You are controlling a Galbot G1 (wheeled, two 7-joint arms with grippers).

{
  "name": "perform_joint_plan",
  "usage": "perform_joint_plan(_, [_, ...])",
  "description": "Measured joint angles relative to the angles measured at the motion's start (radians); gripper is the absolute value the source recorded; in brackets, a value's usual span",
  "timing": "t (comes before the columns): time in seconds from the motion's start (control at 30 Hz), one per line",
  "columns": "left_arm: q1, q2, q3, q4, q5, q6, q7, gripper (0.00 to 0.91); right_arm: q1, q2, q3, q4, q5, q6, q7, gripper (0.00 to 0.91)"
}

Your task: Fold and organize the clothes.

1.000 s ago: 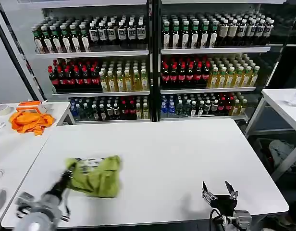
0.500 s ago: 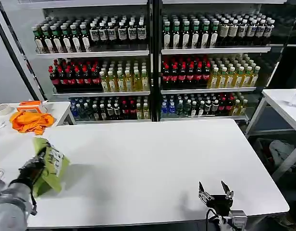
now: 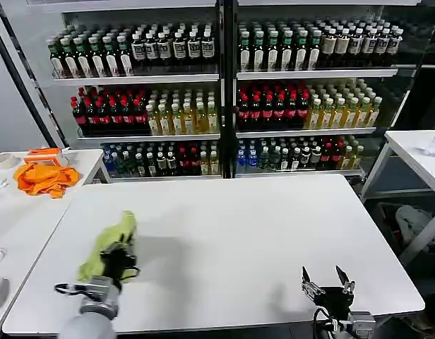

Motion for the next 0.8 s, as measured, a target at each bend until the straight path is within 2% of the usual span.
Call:
perform_joint_plan(0.37, [-0.13,-0.087,0.256,0.072,0.064,0.091,-0.029,0.03,-0.008,-0.007,0.016,0.005,0.0,0.003,-0.003,0.907])
perform_joint_plan(0.4, [-0.144,-0.098,0.276,0.083,0.06,0.103,-0.036,0.101,-0.007,-0.008,0.017,0.005,0.0,0.003,-0.004,0.907])
perform_joint_plan(0.43, [-0.157,-0.109,0.294,0.093,0.057,0.113,-0.043,0.373,-0.005,-0.01,0.017,0.005,0.0,0.003,-0.005,0.907])
perform_joint_plan(0.47, [-0.168,-0.12,0.31,0.103,0.053,0.123,-0.049,0.907,-0.004,-0.011,0.017,0.005,0.0,0.003,-0.006,0.907])
perform_joint_plan(0.63, [-0.217,-0.171,0.37,0.15,0.015,0.147,-0.067,0.907,0.0,-0.018,0.013,0.007,0.007,0.009,-0.014,0.907])
perform_joint_plan(0.8, [-0.236,-0.202,0.387,0.163,-0.078,0.118,-0.074,0.907,0.014,-0.028,0.0,0.015,0.025,0.021,-0.023,0.907])
